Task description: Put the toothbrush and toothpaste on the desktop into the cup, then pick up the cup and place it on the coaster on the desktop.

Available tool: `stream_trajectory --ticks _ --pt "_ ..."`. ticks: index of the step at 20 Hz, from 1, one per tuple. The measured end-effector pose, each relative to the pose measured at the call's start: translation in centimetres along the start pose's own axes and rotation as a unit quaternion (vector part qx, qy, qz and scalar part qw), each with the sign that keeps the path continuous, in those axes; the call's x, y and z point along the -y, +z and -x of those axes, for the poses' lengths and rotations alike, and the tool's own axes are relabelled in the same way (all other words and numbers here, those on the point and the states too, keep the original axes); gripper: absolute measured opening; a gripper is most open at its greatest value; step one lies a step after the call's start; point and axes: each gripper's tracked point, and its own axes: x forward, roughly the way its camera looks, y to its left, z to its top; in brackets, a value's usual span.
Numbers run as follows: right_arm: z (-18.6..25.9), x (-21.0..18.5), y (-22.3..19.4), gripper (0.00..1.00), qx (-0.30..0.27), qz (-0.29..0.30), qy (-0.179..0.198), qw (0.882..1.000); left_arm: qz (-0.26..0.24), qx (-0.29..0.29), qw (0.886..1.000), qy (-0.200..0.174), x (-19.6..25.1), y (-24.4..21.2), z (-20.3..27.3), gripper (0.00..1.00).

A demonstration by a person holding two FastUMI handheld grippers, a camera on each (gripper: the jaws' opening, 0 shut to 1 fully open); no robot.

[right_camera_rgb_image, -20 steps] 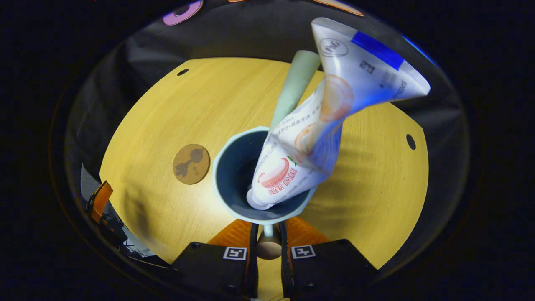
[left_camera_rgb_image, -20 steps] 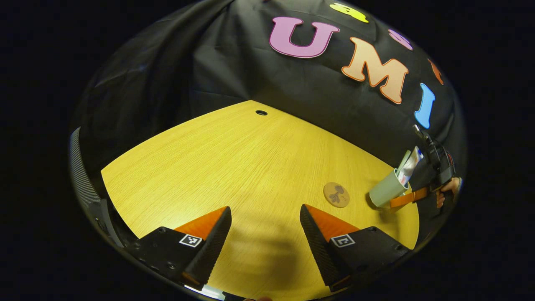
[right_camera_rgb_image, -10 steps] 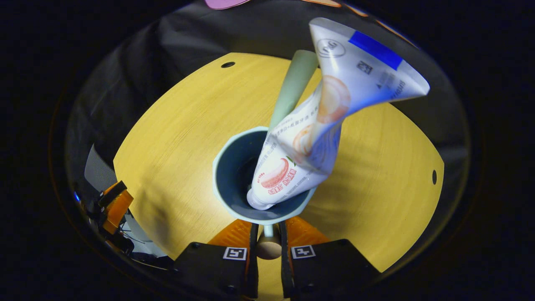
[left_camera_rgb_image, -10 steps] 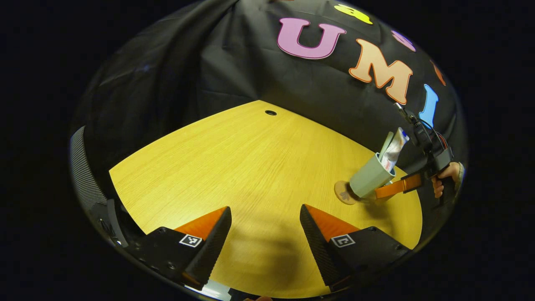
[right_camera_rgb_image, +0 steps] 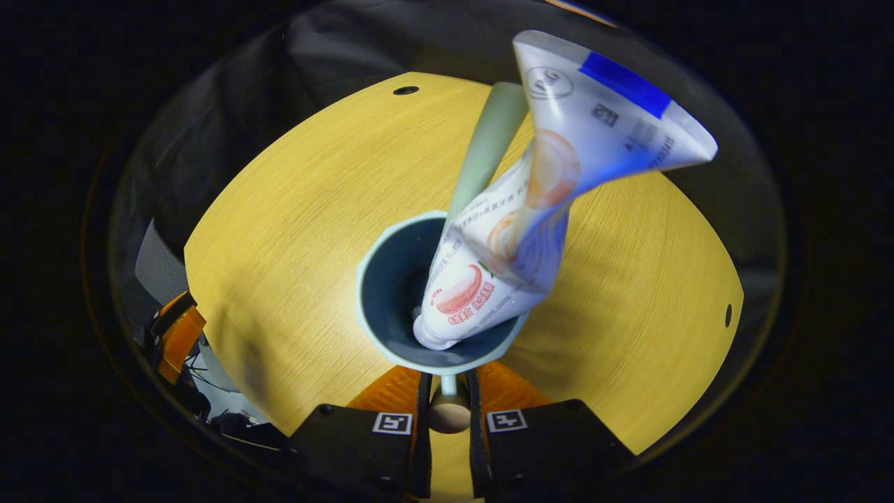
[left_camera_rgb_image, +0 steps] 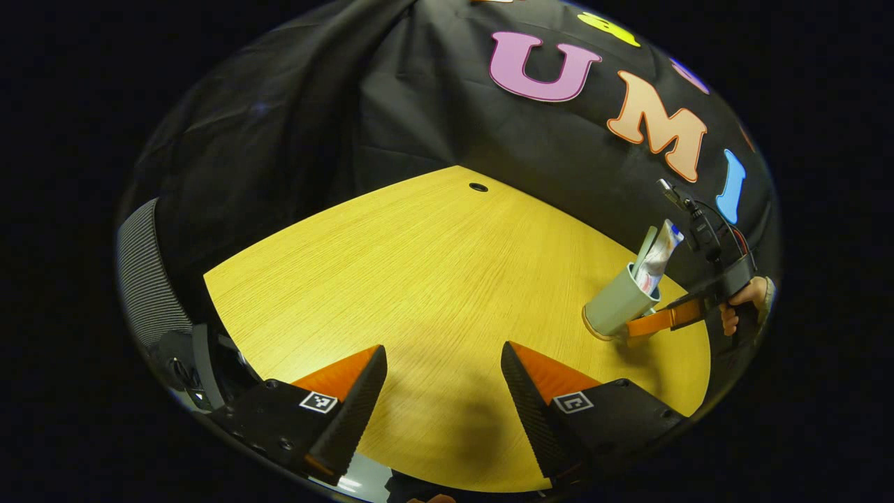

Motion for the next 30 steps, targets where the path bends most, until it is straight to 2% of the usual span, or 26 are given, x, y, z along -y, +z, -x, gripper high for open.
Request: stream_trajectory --ticks 5,7,8,9,10,12,13,14,15,16,17,19,20,21,23,25,27,28,29,30 --pt "0.2 0.0 -0.2 0.25 0.004 -0.002 0.005 1.000 -0.008 -0.002 1.000 -0.007 0.7 0.3 -0.3 0.95" --pt "0.7 -0.3 -0.2 0.28 0.009 -0.008 0.016 1.000 -0.011 -0.002 1.000 -0.013 1.5 0.4 -0.3 0.95" --pt "1.0 -0.4 -0.1 0.35 0.011 -0.009 0.017 1.000 -0.013 -0.002 1.000 -0.017 1.6 0.6 -0.4 0.95" --pt "1.2 -0.2 -0.1 0.34 0.012 -0.009 0.017 1.000 -0.014 -0.003 1.000 -0.020 1.8 0.7 -0.4 0.95" --pt "1.4 -0.1 -0.2 0.39 0.014 -0.010 0.018 1.000 -0.016 -0.003 1.000 -0.023 2.0 0.8 -0.4 0.95" --pt "2.0 0.1 -0.4 0.63 0.025 -0.014 0.019 0.999 -0.022 0.000 0.999 -0.028 2.7 1.2 -0.5 0.95" --pt "2.3 0.4 -0.4 0.81 0.037 -0.014 0.018 0.999 -0.025 0.002 0.999 -0.032 3.0 1.4 -0.5 0.95" --pt "2.7 0.7 -0.5 0.87 0.051 -0.016 0.017 0.998 -0.028 0.002 0.999 -0.036 3.3 1.4 -0.5 0.95" --pt "3.4 0.6 -0.4 0.99 0.068 -0.021 0.021 0.997 -0.032 0.002 0.999 -0.039 3.7 1.5 -0.6 0.95" --pt "4.1 0.5 -0.2 1.00 0.090 -0.031 0.027 0.995 -0.035 0.002 0.998 -0.044 4.1 1.7 -0.5 0.95" --pt "5.0 0.6 -0.2 0.96 0.110 -0.041 0.032 0.993 -0.037 0.001 0.998 -0.049 4.7 1.9 -0.5 0.95" --pt "6.5 0.7 -0.6 0.99 0.143 -0.071 0.039 0.986 -0.039 0.001 0.997 -0.062 5.8 2.2 -0.6 0.95" --pt "7.3 0.9 -0.9 0.96 0.159 -0.088 0.042 0.982 -0.037 0.003 0.997 -0.071 6.1 2.4 -0.3 0.95" --pt "8.2 1.0 -1.3 0.99 0.171 -0.102 0.045 0.979 -0.035 0.004 0.996 -0.081 6.6 2.6 -0.2 0.95" --pt "10.0 2.1 -2.4 0.96 0.191 -0.127 0.039 0.973 -0.040 0.004 0.994 -0.098 8.7 2.5 -0.5 0.95" --pt "11.5 3.3 -4.1 0.99 0.204 -0.152 0.030 0.967 -0.055 0.004 0.992 -0.112 9.9 2.6 -0.7 0.95" --pt "12.1 4.6 -5.6 0.96 0.207 -0.180 0.020 0.961 -0.068 0.001 0.990 -0.125 11.1 2.7 -0.5 0.95" --pt "12.4 5.3 -6.4 0.99 0.210 -0.196 0.012 0.958 -0.073 0.000 0.989 -0.130 11.6 2.5 -0.7 0.95" --pt "12.5 5.8 -7.3 0.96 0.211 -0.211 0.006 0.954 -0.078 -0.002 0.988 -0.135 12.0 2.4 -0.6 0.95" --pt "12.8 6.3 -8.0 0.99 0.216 -0.226 0.000 0.950 -0.083 -0.003 0.987 -0.139 12.5 2.3 -0.3 0.95"
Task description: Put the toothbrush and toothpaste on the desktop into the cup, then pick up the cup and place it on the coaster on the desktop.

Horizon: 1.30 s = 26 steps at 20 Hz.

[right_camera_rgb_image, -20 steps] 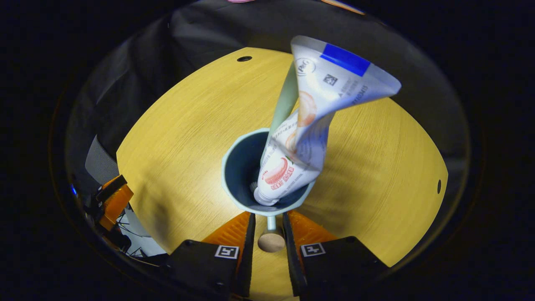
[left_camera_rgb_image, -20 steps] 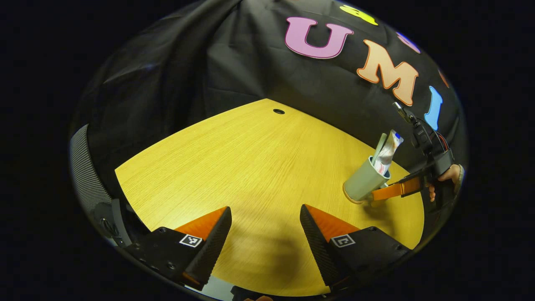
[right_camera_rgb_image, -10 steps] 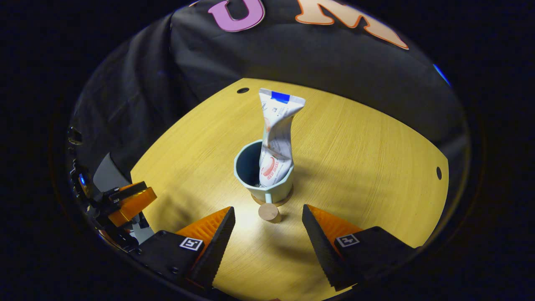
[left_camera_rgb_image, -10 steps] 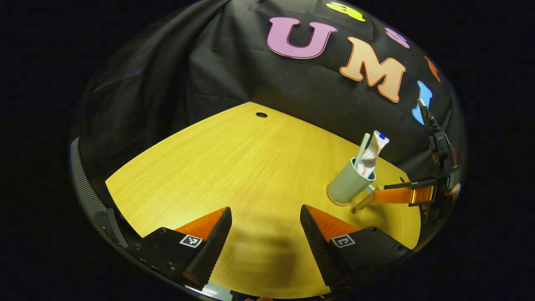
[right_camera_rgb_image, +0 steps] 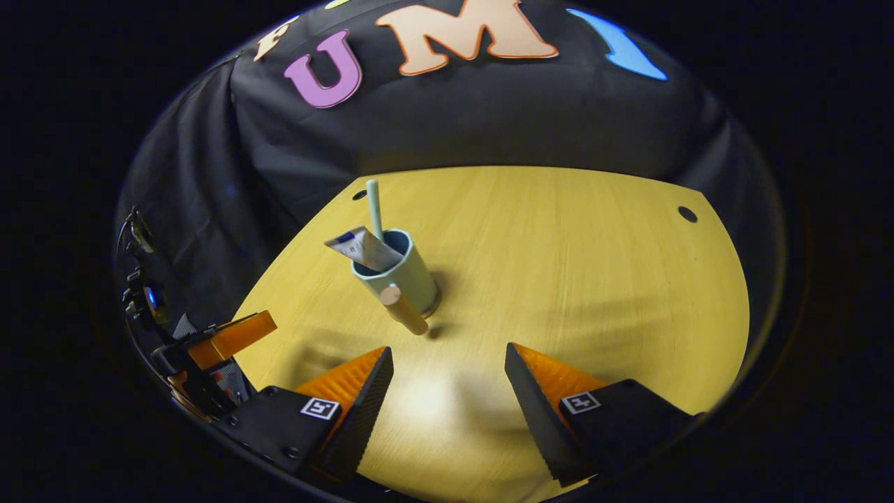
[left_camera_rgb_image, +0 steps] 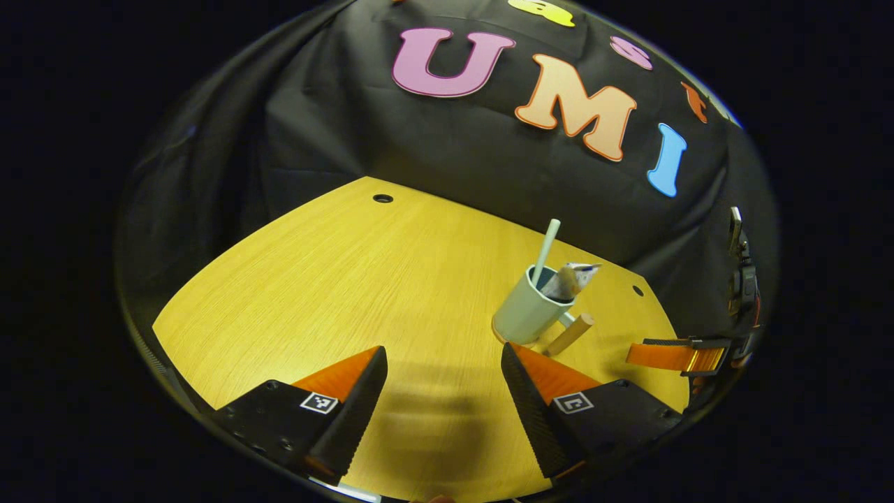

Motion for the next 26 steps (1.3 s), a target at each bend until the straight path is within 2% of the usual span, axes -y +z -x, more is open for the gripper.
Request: stream_trajectory --ticks 2,3,4,6,7,8,9,10,12,13,16,18,21,22,24,25,26 --pt "0.7 1.7 -0.6 0.99 0.011 -0.028 -0.021 0.999 -0.004 -0.005 1.000 -0.008 0.7 -0.1 0.1 0.95" --pt "1.1 2.8 -1.0 0.95 0.014 -0.039 -0.034 0.999 -0.002 -0.007 1.000 -0.011 1.0 0.0 0.2 0.95" --pt "1.4 3.7 -1.5 0.99 0.013 -0.049 -0.044 0.998 0.000 -0.007 1.000 -0.014 1.4 -0.1 0.0 0.95" --pt "2.4 5.2 -2.9 0.96 0.008 -0.065 -0.060 0.996 0.004 -0.014 1.000 -0.021 1.9 -0.4 -0.2 0.95" --pt "2.8 5.7 -3.4 0.99 0.007 -0.072 -0.066 0.995 0.003 -0.018 1.000 -0.024 2.2 -0.6 -0.3 0.95" --pt "3.1 6.2 -3.8 0.95 0.007 -0.077 -0.071 0.994 0.000 -0.021 0.999 -0.026 2.3 -0.9 -0.3 0.95" --pt "3.3 6.5 -4.0 0.99 0.010 -0.082 -0.077 0.994 -0.002 -0.025 0.999 -0.027 2.4 -1.0 -0.4 0.95" --pt "3.6 6.7 -4.1 0.95 0.013 -0.086 -0.081 0.993 -0.002 -0.028 0.999 -0.030 2.7 -1.2 -0.5 0.95" --pt "4.2 7.4 -4.2 0.95 0.023 -0.094 -0.090 0.991 0.003 -0.034 0.999 -0.036 3.3 -1.5 -0.8 0.95" --pt "4.2 7.5 -4.1 0.99 0.030 -0.098 -0.094 0.990 0.004 -0.036 0.999 -0.041 3.6 -1.6 -1.0 0.95" --pt "4.9 7.8 -3.8 0.99 0.046 -0.113 -0.099 0.988 -0.001 -0.043 0.998 -0.054 4.4 -1.9 -1.3 0.95" --pt "5.2 8.0 -3.7 0.95 0.054 -0.116 -0.105 0.986 -0.006 -0.044 0.997 -0.060 4.8 -1.9 -1.5 0.95" --pt "5.7 7.9 -3.5 0.95 0.064 -0.121 -0.101 0.985 -0.016 -0.043 0.997 -0.064 4.9 -1.8 -1.4 0.95" --pt "5.8 7.9 -3.4 0.99 0.068 -0.119 -0.102 0.985 -0.021 -0.042 0.997 -0.064 4.9 -1.9 -1.5 0.95" --pt "6.1 7.8 -3.2 0.95 0.072 -0.113 -0.106 0.985 -0.029 -0.045 0.996 -0.065 4.8 -2.2 -1.4 0.96" --pt "6.2 7.5 -3.2 0.99 0.074 -0.113 -0.105 0.985 -0.029 -0.047 0.996 -0.068 4.7 -2.2 -1.5 0.96" --pt "6.3 7.3 -3.1 0.95 0.076 -0.113 -0.104 0.985 -0.030 -0.052 0.996 -0.072 4.7 -2.4 -1.4 0.95"
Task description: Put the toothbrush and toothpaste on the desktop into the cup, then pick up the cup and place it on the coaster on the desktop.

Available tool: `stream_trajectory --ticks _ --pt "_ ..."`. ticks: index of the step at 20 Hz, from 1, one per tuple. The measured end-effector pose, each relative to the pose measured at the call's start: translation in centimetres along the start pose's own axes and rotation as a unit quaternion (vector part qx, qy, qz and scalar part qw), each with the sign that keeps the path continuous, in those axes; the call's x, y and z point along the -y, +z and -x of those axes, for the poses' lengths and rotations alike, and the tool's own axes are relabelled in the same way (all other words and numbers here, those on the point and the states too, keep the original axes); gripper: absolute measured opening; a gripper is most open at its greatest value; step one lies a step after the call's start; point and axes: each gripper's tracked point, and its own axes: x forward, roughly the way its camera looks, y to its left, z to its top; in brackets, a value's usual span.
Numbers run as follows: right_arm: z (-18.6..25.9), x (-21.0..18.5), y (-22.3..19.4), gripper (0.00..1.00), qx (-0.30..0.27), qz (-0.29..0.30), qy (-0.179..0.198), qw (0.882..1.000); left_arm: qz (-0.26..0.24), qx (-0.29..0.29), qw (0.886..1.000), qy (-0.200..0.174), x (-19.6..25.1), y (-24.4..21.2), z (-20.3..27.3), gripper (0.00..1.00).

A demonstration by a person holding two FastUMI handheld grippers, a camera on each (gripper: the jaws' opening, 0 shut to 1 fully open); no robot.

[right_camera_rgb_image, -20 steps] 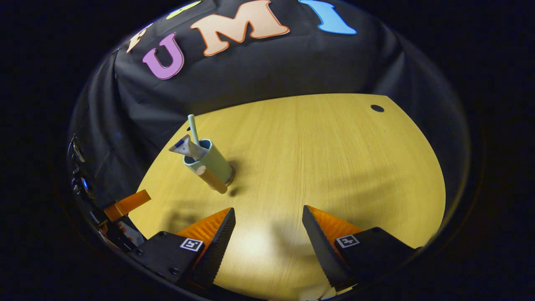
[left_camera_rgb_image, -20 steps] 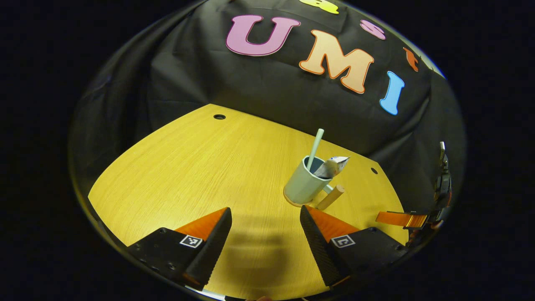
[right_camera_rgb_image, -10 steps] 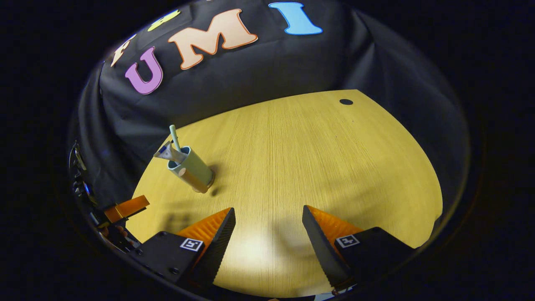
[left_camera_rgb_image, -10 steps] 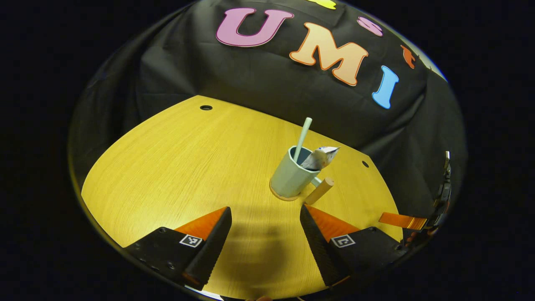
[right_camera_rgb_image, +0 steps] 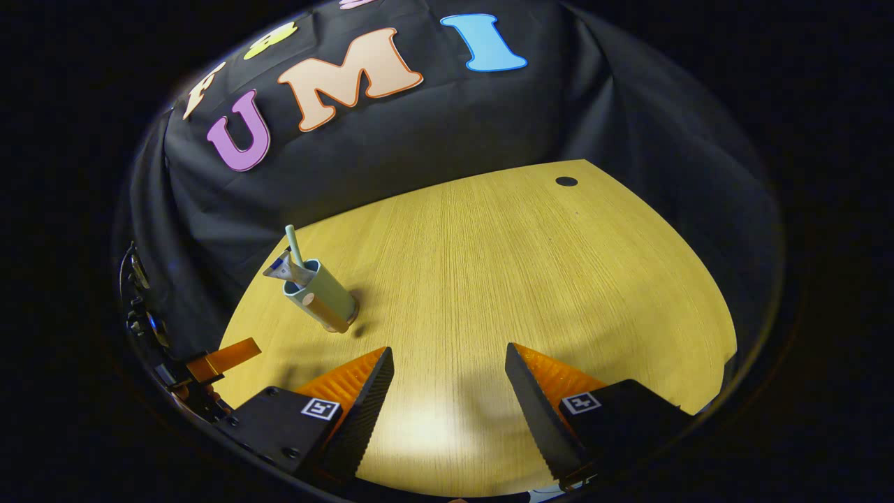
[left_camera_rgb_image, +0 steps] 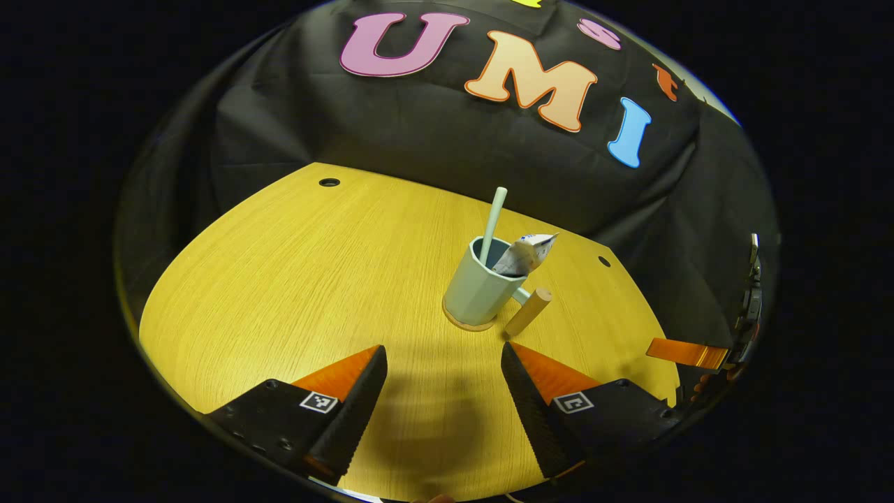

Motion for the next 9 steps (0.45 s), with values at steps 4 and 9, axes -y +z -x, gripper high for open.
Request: stream_trajectory --ticks 4,9 --pt "0.8 -0.4 -0.2 0.99 0.008 0.005 -0.002 1.000 -0.015 -0.011 1.000 -0.009 -0.2 -0.6 0.1 0.95" --pt "2.1 0.1 -0.6 0.99 0.018 -0.006 -0.020 1.000 -0.029 -0.020 0.999 -0.026 -0.1 -1.0 0.2 0.95"
